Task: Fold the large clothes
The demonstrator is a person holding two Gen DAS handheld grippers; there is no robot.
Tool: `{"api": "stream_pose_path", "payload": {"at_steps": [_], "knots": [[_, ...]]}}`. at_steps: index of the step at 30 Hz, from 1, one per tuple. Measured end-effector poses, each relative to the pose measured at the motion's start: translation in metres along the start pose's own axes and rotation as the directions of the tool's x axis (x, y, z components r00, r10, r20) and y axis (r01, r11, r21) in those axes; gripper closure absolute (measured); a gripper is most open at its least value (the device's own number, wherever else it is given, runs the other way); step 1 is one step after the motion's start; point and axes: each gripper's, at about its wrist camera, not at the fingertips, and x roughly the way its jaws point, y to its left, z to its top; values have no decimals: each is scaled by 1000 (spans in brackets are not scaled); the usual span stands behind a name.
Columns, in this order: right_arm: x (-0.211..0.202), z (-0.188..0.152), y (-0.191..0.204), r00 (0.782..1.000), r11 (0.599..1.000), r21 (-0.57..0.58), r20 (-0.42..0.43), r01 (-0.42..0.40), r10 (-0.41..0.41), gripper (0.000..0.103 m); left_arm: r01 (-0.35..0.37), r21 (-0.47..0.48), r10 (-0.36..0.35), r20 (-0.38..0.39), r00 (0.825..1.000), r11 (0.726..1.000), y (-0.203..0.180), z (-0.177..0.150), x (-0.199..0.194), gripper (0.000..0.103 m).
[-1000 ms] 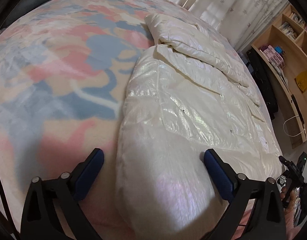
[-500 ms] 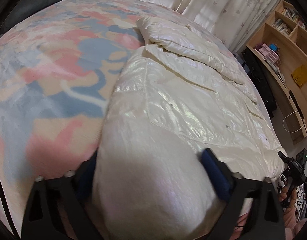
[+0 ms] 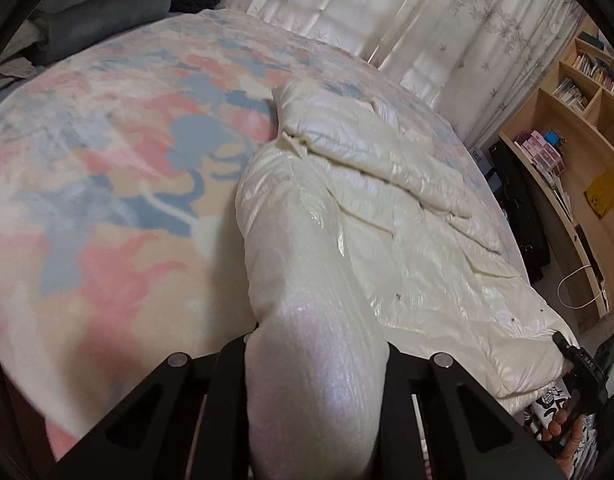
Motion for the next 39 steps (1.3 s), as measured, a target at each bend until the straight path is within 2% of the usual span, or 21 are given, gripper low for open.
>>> {"api": "stream_pose_path", "payload": {"at_steps": [8,14,21,24,29,31,33,34,35,36,37,38,39], "knots": [[-60,7,21,992,999,-42,120,-33,38,86,49,-46,-48,35,998,998,-12,-3,-74,91],[-73,18,24,983,997,-12,162,-81,82,86,115,-102,-111,38,993,988,-11,10,-91,91],[-47,53,29,978,990,48,172,-130,120,85,176,-183,-171,43,984,967,-18,58,-63,91],[-21,83,34,977,990,61,175,-130,117,85,173,-185,-162,73,984,967,-25,92,-41,90],[35,139,46,982,992,67,161,-109,97,82,141,-210,-121,105,987,967,-36,162,18,86],[64,164,51,986,993,71,145,-91,80,78,126,-220,-104,111,988,967,-38,192,48,82],[100,194,54,991,994,91,124,-59,47,73,119,-245,-95,108,990,962,-36,216,73,66],[112,201,54,992,993,101,113,-59,48,64,121,-273,-95,104,990,954,-33,228,87,60],[128,211,54,995,991,119,93,-54,43,50,131,-301,-106,98,990,945,-29,238,100,50],[143,221,54,997,989,137,67,-52,43,41,134,-325,-112,87,990,936,-27,246,112,44],[156,229,53,997,988,145,52,-59,52,23,130,-347,-111,75,991,929,-23,253,124,41],[166,235,53,997,987,150,51,-63,56,16,128,-362,-112,64,992,923,-21,259,134,34],[175,238,53,997,987,149,51,-64,57,16,125,-369,-110,63,992,921,-16,262,141,27]]}}
